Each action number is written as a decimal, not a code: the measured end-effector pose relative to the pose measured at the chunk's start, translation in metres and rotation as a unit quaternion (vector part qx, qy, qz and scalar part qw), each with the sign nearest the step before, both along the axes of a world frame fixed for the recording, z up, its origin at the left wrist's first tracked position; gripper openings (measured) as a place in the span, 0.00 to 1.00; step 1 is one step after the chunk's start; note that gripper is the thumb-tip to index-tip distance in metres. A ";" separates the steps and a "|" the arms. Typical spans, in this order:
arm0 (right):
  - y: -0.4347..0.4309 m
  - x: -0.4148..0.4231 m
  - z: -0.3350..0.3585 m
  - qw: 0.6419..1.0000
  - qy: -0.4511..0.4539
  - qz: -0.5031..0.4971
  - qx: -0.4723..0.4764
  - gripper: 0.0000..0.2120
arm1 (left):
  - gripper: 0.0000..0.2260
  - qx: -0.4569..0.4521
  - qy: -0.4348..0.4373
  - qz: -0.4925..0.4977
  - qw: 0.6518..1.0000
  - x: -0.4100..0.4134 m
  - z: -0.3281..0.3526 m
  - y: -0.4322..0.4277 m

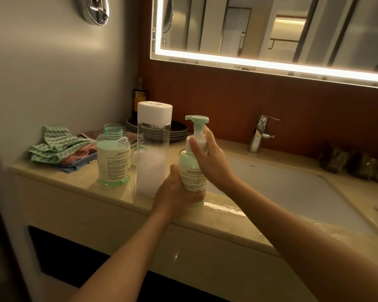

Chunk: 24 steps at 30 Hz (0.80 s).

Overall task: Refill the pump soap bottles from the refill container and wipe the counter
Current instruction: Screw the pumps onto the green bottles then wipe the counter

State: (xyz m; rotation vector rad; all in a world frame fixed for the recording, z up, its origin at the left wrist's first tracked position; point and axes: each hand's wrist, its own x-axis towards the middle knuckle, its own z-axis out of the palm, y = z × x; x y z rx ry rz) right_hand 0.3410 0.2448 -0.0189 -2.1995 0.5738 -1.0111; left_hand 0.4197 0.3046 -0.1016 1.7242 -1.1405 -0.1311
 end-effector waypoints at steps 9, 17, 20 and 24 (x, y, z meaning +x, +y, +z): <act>0.005 -0.019 -0.008 0.995 -0.045 -0.068 -0.063 0.17 | 0.32 -0.004 -0.011 0.002 1.000 -0.001 0.000 -0.001; 0.011 -0.009 0.002 0.999 -0.017 -0.026 0.007 0.24 | 0.32 -0.008 -0.011 -0.005 1.000 -0.001 0.001 0.001; 0.015 -0.014 -0.005 0.998 -0.041 -0.038 0.009 0.25 | 0.32 -0.009 -0.012 -0.008 1.000 -0.001 0.001 0.001; 0.019 -0.019 -0.013 0.995 -0.070 -0.074 -0.008 0.25 | 0.33 -0.010 -0.014 -0.008 1.000 -0.002 0.001 0.001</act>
